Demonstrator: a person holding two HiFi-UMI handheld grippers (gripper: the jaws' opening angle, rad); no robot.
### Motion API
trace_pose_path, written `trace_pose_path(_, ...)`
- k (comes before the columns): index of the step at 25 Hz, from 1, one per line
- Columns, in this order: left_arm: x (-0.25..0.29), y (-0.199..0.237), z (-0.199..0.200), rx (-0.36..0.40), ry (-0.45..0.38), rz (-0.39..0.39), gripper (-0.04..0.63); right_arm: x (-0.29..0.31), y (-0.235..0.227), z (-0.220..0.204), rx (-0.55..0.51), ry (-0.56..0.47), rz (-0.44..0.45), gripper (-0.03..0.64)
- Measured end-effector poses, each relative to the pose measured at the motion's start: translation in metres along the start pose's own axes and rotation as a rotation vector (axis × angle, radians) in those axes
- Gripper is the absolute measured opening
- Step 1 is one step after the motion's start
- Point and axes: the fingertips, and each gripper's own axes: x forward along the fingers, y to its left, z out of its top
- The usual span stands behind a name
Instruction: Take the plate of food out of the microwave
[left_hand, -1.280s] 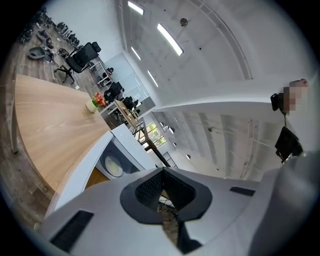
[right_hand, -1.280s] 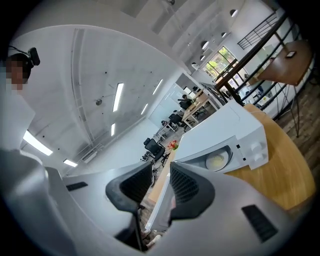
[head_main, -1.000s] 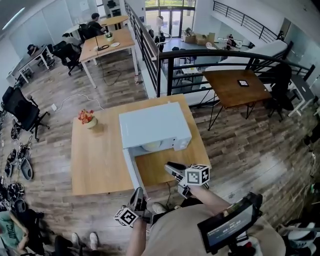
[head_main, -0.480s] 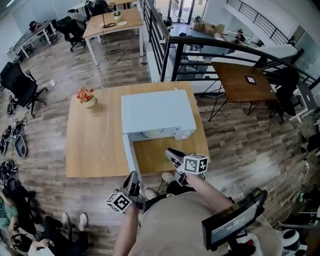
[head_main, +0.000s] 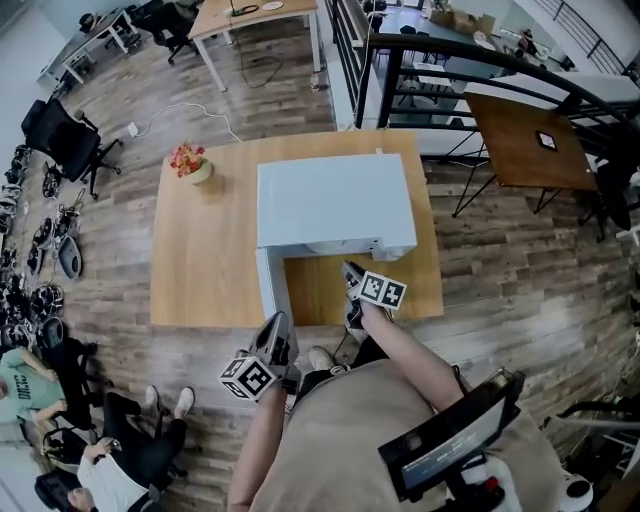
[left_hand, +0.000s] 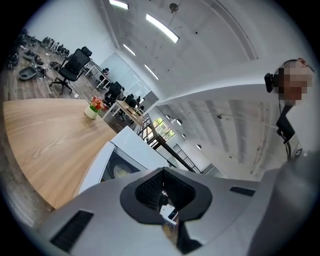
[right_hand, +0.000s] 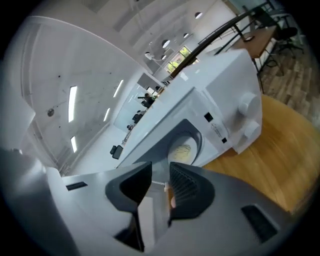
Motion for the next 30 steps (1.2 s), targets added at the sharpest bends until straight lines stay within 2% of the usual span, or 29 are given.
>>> trace_pose_path(5, 0.014, 0.001, 0.002, 0.027, 0.016, 0.052, 0.005, 0.052, -0.052, -0.012, 0.08, -0.004, -0.076, 0.1)
trace_pose_path(10, 0.023, -0.002, 0.003, 0.029, 0.019, 0.096, 0.005, 0.09, -0.078, -0.02, 0.168, -0.026, -0.074, 0.115)
trace_pose_path(12, 0.025, -0.004, 0.002, 0.026, 0.015, 0.107, 0.005, 0.104, -0.084, -0.022, 0.174, -0.019, -0.077, 0.164)
trace_pose_path(21, 0.006, 0.004, -0.005, -0.009, -0.024, 0.19, 0.005, 0.139, -0.108, -0.03, 0.219, -0.003, -0.203, 0.164)
trace_pose_path(26, -0.01, 0.013, -0.01, -0.037, -0.06, 0.248, 0.005, 0.144, -0.114, -0.031, 0.185, 0.006, -0.255, 0.144)
trace_pose_path(30, -0.016, 0.017, -0.011, -0.049, -0.09, 0.279, 0.005, 0.148, -0.112, -0.033, 0.178, 0.029, -0.223, 0.118)
